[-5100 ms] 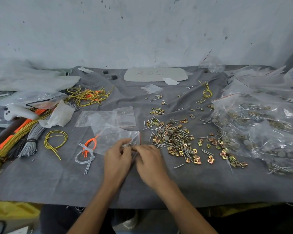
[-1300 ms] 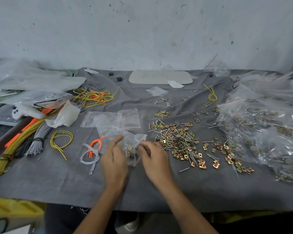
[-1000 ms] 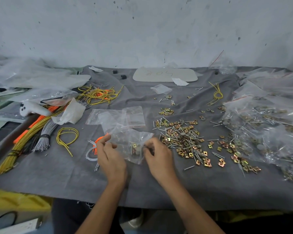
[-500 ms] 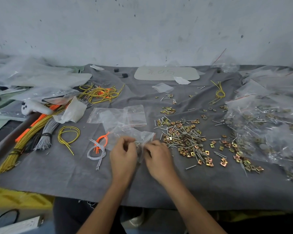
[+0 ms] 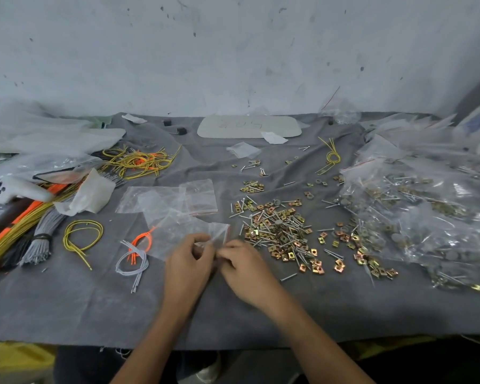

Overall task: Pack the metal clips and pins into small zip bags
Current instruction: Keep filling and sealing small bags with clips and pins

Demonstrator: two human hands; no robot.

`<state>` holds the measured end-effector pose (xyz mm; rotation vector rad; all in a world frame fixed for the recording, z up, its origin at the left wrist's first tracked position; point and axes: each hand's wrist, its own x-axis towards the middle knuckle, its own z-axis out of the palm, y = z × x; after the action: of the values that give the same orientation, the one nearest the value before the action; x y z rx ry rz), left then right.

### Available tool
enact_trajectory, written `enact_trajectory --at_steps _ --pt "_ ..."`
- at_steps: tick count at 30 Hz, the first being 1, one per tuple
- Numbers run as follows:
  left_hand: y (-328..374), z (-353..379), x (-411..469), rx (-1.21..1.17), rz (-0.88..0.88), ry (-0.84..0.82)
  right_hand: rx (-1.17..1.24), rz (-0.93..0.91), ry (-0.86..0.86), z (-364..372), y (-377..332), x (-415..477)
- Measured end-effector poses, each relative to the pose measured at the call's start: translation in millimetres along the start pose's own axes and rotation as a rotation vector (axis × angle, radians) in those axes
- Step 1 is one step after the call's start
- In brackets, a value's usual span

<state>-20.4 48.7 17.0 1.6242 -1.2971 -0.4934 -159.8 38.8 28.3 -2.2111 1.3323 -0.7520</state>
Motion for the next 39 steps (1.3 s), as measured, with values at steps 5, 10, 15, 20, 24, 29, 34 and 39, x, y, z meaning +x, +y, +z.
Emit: enact_trajectory --at_steps 5,10,15,20,24,29,34,39 --pt "2.9 -1.1 -0.4 0.065 0.042 0.006 -0.129 0.122 0.269 -62.3 38.2 17.5" --pt "7.1 -3.7 -2.8 0.142 0.065 -0.056 -0.517 0.267 0.057 -91.9 76.2 40.1" --pt "11.3 -5.0 -3.1 0.147 0.049 -0.103 -0.607 0.288 0.003 -87.1 89.2 54.9" --pt "11.5 -6.2 -3.2 0.210 0.043 -0.109 -0.491 0.238 0.169 -83.0 80.5 47.5" --pt "6.0 -4.3 -1.2 0.174 0.051 -0.049 -0.034 0.106 0.268 -59.0 39.5 16.3" --pt "-2.4 -0.5 0.4 0.110 0.046 -0.044 0.104 0.029 0.196 -2.4 11.0 0.6" --pt "-5.0 -1.4 3.6 0.043 0.034 -0.056 0.045 0.051 0.237 19.2 7.7 13.0" --pt "-0.2 -1.6 3.5 0.016 0.002 -0.054 0.017 0.069 0.247 22.7 9.5 14.0"
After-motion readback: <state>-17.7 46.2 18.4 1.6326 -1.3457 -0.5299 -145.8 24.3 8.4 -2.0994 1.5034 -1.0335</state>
